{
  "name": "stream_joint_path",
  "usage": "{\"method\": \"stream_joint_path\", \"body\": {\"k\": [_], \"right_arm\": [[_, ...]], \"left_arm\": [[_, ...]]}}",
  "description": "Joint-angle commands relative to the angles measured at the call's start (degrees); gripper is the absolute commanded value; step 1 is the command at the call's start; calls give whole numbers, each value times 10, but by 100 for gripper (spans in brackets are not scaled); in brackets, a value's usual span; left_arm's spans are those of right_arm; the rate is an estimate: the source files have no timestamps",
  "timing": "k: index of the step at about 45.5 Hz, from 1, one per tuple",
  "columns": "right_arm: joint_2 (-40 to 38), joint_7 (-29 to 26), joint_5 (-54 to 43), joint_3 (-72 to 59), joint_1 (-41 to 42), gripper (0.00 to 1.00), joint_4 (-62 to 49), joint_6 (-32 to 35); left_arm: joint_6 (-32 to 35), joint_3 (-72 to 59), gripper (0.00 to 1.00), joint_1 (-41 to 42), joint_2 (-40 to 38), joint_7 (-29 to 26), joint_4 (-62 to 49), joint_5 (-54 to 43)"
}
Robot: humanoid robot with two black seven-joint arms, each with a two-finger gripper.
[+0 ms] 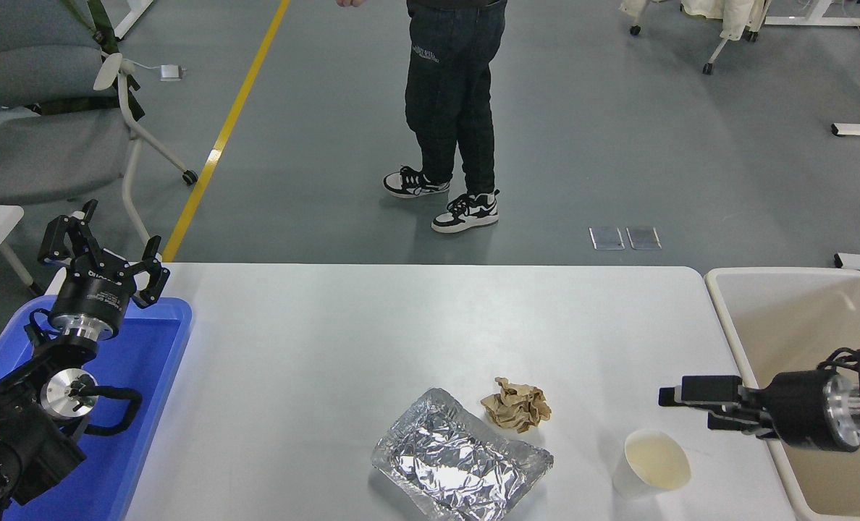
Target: Clean the table surface
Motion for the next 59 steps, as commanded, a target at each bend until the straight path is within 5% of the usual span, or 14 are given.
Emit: {"method": "stream_joint_path", "body": {"k": [1, 31, 35, 41, 43, 45, 59], "right_arm": [[32, 0, -47, -23, -9, 100, -24, 0], [90, 1, -86, -35, -14, 99, -84, -19], [95, 3, -85, -36, -16, 89, -98, -20], [103, 5, -85, -37, -15, 49, -112, -20], [103, 5, -84, -37, -15, 15, -111, -19], [103, 6, -84, -38, -17, 2, -109, -18], [108, 26, -82, -36, 1, 0, -106, -20]], "left_arm": [[0, 0, 100, 0, 0, 0, 0, 0], [0, 0, 100, 0, 0, 0, -1, 0], [0, 0, 100, 0, 0, 0, -1, 0], [0, 0, 100, 0, 0, 0, 0, 1], [0, 0, 100, 0, 0, 0, 0, 0], [-1, 0, 100, 0, 0, 0, 0, 0], [0, 0, 100, 0, 0, 0, 0, 1]]}}
